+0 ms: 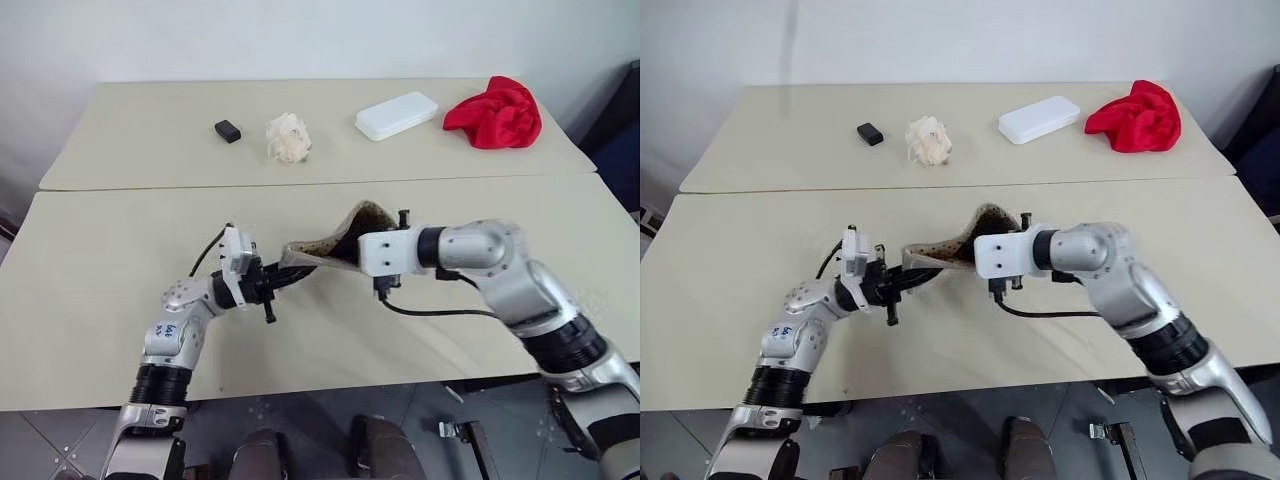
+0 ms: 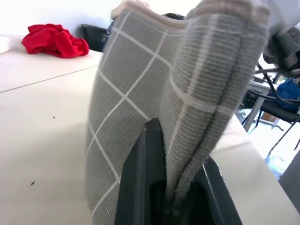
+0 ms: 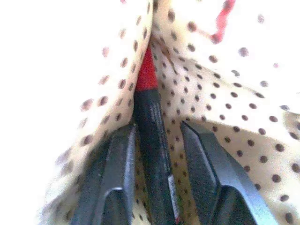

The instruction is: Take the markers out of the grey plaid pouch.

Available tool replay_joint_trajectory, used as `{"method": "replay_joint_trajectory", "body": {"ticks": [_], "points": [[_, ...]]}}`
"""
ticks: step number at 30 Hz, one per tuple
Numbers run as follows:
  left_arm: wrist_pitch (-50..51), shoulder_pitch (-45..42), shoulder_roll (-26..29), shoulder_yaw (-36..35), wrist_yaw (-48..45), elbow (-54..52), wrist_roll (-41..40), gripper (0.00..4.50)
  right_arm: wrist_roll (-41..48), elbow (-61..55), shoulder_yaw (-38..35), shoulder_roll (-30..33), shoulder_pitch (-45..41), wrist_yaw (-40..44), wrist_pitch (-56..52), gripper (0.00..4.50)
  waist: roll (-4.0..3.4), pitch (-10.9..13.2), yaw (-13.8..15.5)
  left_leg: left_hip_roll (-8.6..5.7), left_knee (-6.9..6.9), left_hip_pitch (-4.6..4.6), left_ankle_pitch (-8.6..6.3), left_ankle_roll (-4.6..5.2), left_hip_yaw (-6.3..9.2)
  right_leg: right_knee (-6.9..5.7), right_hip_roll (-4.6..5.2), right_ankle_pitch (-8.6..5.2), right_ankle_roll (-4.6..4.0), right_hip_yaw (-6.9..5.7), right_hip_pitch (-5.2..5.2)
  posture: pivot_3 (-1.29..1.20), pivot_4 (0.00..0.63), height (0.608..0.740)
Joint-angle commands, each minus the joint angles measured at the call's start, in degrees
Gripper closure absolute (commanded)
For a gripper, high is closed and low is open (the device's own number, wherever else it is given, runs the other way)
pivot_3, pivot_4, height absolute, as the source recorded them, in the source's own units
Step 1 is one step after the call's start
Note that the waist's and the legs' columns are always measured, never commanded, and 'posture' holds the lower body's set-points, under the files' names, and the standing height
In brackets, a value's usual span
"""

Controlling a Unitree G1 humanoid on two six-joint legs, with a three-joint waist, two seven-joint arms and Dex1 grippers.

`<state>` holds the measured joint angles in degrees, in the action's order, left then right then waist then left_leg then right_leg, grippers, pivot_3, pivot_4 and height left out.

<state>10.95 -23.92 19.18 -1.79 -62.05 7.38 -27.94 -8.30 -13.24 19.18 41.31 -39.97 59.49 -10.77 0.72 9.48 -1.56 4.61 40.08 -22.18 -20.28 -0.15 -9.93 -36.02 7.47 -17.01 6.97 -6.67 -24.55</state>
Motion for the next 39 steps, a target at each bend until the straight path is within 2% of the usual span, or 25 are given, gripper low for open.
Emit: {"method": "replay_joint_trajectory", "body": {"ticks": [1,5,7,14,16,22,26,32,35,38,39], "points": [[-0.3,1.0,1.4,-0.6,-0.5,-2.2,-0.7,4.5,8.5,-1.9,-7.1,0.1,1.5,1.7,2.9,3.3,0.0,0.0,0.0,0.0,0.0,0.01,0.0,0.0,0.0,0.0,0.0,0.0,0.0,0.0,0.01,0.0,0.15,0.74],[-1.3,2.1,2.5,0.2,-1.7,-2.8,0.0,4.5,15.9,-1.7,-11.5,-1.1,2.8,2.8,2.7,3.3,0.0,0.0,0.0,0.0,-0.01,0.01,0.0,0.0,0.0,0.0,-0.01,0.0,0.0,0.01,0.0,0.0,0.15,0.74],[-1.7,2.4,2.8,0.4,-2.2,-2.9,0.1,4.5,14.1,-0.2,-11.0,0.8,2.9,3.7,5.8,3.3,0.0,0.0,0.0,0.0,-0.01,0.02,0.0,0.0,0.0,0.0,-0.01,0.0,0.0,0.0,0.0,0.0,0.15,0.74],[-1.9,1.8,2.9,1.0,-2.6,-2.6,0.2,4.5,13.0,-2.3,-7.1,1.1,1.1,3.6,-4.1,3.3,0.0,0.0,0.1,0.0,0.02,0.01,0.0,0.0,0.0,-0.02,0.01,0.0,0.0,0.02,0.0,0.0,0.15,0.74],[-1.9,1.4,2.7,1.1,-2.6,-2.4,0.3,4.5,12.8,-3.9,-5.3,0.8,1.0,4.2,-6.1,2.58,0.0,0.0,0.0,0.0,0.01,0.02,0.0,0.0,0.0,-0.02,0.0,0.0,0.0,0.01,0.0,0.0,0.15,0.74],[-1.8,1.1,2.3,1.5,-2.5,-2.5,0.4,4.5,11.1,-6.7,-3.5,0.5,0.8,2.9,-7.5,0.8,0.0,0.0,0.2,0.0,0.02,0.01,0.0,0.0,0.0,-0.02,0.01,0.0,0.0,0.01,0.0,0.0,0.15,0.74],[-1.6,1.0,2.3,1.7,-2.6,-2.5,0.4,4.5,17.7,-8.8,-6.6,-0.4,0.7,4.9,-9.5,0.8,0.0,0.0,0.1,0.0,0.01,0.01,0.0,0.0,0.0,-0.02,0.0,0.0,0.0,0.01,0.0,0.0,0.15,0.74],[-1.0,0.8,2.7,2.0,-2.9,-2.7,0.7,4.5,22.7,-5.3,-10.5,1.5,-3.0,6.8,-15.0,0.8,0.0,0.0,0.1,0.0,0.03,0.02,0.0,0.0,0.0,-0.03,0.0,0.0,0.0,0.01,0.01,0.0,0.15,0.74],[-0.9,0.8,2.8,2.1,-2.8,-2.9,0.7,4.5,23.4,-3.3,-10.5,4.6,-3.3,10.2,-15.2,0.8,0.0,0.0,0.3,-0.01,0.03,0.01,0.0,0.01,0.02,-0.01,0.0,0.0,0.0,0.0,0.02,0.0,0.15,0.74],[-0.9,0.8,2.8,2.1,-2.6,-3.0,0.7,4.5,26.9,-3.7,-11.0,4.8,-3.0,11.3,-18.9,0.8,0.0,0.0,0.2,-0.01,0.01,0.01,-0.01,0.01,0.01,0.01,0.01,0.0,0.0,0.01,0.01,0.0,0.15,0.74],[-0.9,0.9,2.8,2.1,-2.5,-3.2,0.7,4.5,26.5,-4.4,-10.2,5.2,-2.9,11.4,-19.1,0.63,0.0,0.0,0.1,-0.01,0.0,0.01,-0.01,0.01,0.01,-0.01,0.0,0.0,0.0,0.0,0.01,0.0,0.15,0.74]]}}
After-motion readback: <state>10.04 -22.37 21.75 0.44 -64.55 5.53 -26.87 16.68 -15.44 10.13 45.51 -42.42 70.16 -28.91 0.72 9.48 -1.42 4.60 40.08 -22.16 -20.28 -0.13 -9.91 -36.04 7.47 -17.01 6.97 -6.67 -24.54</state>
